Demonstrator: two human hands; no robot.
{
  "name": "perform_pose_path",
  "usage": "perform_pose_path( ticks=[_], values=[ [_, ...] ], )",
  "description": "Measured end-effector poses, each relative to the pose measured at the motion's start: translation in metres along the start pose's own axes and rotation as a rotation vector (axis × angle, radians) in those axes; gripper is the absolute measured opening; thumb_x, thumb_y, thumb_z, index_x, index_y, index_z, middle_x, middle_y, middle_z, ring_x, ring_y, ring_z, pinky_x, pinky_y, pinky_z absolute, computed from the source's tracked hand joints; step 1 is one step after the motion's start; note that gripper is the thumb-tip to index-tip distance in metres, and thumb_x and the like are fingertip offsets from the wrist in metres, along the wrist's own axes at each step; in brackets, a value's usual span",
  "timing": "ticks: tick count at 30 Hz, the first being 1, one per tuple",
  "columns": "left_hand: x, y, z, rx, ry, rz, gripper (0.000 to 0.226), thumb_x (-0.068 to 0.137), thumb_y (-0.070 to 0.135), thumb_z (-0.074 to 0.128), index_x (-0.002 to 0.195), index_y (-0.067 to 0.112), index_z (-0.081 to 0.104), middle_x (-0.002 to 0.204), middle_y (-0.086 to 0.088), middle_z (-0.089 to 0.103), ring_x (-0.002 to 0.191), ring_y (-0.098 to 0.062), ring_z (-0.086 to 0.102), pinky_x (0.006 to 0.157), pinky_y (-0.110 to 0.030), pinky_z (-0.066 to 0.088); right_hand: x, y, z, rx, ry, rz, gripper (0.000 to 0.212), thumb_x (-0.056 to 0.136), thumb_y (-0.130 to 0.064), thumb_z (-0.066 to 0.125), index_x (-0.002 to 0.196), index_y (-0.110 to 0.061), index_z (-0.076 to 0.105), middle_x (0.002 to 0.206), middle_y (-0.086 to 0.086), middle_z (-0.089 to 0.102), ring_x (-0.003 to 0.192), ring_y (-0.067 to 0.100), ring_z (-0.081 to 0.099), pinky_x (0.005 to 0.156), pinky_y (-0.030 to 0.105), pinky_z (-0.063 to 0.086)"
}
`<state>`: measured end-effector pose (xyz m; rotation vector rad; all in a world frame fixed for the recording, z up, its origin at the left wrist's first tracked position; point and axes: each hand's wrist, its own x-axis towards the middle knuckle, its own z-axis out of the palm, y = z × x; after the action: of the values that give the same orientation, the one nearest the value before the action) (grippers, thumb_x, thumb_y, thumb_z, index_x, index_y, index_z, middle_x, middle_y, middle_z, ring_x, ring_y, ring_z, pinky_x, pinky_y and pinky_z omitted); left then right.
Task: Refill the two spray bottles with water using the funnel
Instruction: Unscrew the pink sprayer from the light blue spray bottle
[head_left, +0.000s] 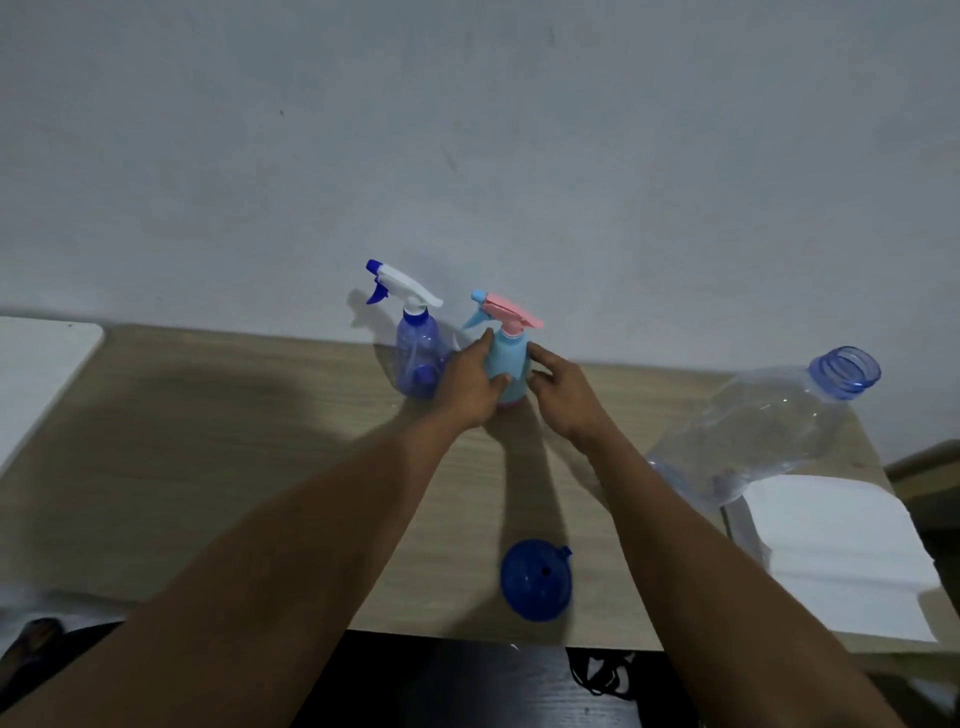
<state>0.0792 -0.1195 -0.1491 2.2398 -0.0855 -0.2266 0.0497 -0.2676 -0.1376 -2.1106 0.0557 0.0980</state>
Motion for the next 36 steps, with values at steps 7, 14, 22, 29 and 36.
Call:
perform_pose_path(
  ticks=[7,14,22,29,36],
  values=[
    [-0.085,-0.051,0.006,-0.282,0.171,0.036,0.065,0.079,0.054,0.068,0.138,0.031,0.052,0.124,0.002,0.068,0.111,-0.020,0.065,0.092,-0.047,0.054,-0.093,-0.003,0.045,0.104,0.029,-0.147,0.047,0.087,-0.014,0.048,0.131,-0.028,0.054,0.133,-0.007,0.055,0.126,0.009,0.051,0.106,0.023,0.038],
    [-0.167,-0.080,-0.008,-0.299,0.196,0.095,0.056,0.080,0.064,0.064,0.132,0.048,0.049,0.125,0.010,0.066,0.113,-0.015,0.064,0.093,-0.049,0.053,-0.169,-0.002,0.085,0.126,0.046,-0.144,0.053,0.093,-0.033,0.047,0.141,-0.011,0.050,0.143,0.000,0.051,0.132,0.008,0.047,0.110,0.035,0.042],
    [-0.203,-0.091,-0.016,-0.305,0.205,0.085,0.056,0.078,0.063,0.068,0.130,0.051,0.050,0.129,0.011,0.062,0.119,-0.012,0.060,0.099,-0.047,0.051,-0.197,-0.011,0.100,0.189,0.061,-0.085,0.038,0.097,-0.020,0.055,0.135,-0.019,0.054,0.134,-0.008,0.056,0.124,0.005,0.054,0.102,0.038,0.050],
    [-0.198,-0.082,-0.021,-0.253,0.150,0.019,0.060,0.068,0.030,0.069,0.127,0.028,0.056,0.124,0.005,0.063,0.112,-0.015,0.061,0.096,-0.043,0.052,-0.170,-0.055,0.099,0.199,0.223,0.004,0.038,0.072,-0.028,0.088,0.103,-0.023,0.066,0.097,-0.013,0.068,0.091,-0.003,0.063,0.076,0.012,0.049],
    [-0.196,-0.086,-0.021,-0.242,0.162,-0.003,0.061,0.071,0.015,0.079,0.125,0.033,0.056,0.118,0.005,0.065,0.106,-0.017,0.064,0.091,-0.045,0.054,-0.162,-0.060,0.101,0.155,0.272,-0.046,0.026,0.071,-0.017,0.087,0.092,-0.019,0.072,0.083,-0.013,0.070,0.079,-0.001,0.064,0.068,0.008,0.046]
  ],
)
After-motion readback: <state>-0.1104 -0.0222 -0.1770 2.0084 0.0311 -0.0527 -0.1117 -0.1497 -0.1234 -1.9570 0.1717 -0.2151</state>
